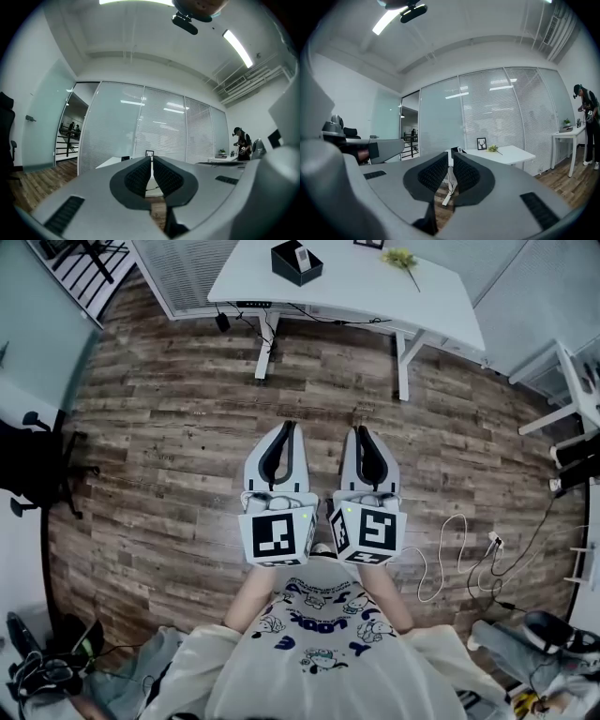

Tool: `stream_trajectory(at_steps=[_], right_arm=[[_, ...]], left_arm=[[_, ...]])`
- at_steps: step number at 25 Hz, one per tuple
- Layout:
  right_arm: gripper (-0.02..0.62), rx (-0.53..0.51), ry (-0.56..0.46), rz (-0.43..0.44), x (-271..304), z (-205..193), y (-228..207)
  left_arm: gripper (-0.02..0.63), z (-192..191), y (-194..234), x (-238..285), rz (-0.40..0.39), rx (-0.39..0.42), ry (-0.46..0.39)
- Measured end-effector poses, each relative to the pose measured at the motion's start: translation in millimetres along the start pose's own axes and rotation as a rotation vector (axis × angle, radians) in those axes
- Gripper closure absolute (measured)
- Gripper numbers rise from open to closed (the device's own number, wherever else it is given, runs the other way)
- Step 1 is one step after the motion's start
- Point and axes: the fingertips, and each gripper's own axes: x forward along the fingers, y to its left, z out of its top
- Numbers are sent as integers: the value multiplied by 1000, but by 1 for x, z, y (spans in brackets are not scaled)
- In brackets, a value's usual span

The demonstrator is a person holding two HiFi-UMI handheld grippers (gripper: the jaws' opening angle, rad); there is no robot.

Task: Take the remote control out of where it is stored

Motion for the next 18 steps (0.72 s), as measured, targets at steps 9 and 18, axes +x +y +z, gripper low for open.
stream_trajectory(at_steps=[9, 18], right_arm=[[541, 0, -1, -35, 42, -1, 4], [541, 5, 17, -55, 65, -8, 12]], left_arm=[[580, -3, 33, 34, -10, 6, 7], [580, -12, 57, 52, -9, -3, 30]])
